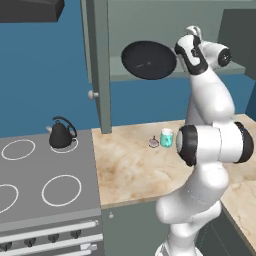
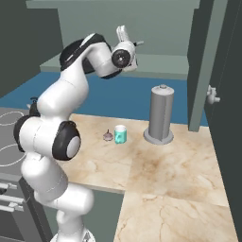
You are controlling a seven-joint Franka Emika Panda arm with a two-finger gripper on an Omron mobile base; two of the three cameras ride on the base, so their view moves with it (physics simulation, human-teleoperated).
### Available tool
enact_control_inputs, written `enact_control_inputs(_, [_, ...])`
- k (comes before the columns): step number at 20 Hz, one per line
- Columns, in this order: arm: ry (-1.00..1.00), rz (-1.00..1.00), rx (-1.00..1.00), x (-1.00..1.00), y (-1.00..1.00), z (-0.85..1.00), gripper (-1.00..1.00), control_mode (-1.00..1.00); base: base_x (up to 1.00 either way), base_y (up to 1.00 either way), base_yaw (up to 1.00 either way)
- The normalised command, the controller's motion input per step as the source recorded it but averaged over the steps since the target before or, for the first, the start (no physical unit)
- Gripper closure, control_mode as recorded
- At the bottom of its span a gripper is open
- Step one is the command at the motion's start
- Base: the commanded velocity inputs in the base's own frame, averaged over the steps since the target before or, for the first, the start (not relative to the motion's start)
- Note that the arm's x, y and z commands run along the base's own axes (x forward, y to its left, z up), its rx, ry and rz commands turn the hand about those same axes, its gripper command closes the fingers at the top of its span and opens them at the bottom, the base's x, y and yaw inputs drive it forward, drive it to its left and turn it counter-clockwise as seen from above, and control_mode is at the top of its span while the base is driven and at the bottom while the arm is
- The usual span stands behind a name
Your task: Pick the pan from the cabinet and place it on the stove. Then turn on the stove burner for the pan.
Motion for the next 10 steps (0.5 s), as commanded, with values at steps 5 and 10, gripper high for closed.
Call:
enact_control_inputs(5, [-0.07,0.00,0.02,-0.98,0.00,0.05,1.00,-1.00,0.00,0.00,0.00])
enact_control_inputs(10, [0.00,0.00,0.00,-1.00,0.00,0.00,1.00,-1.00,0.00,0.00,0.00])
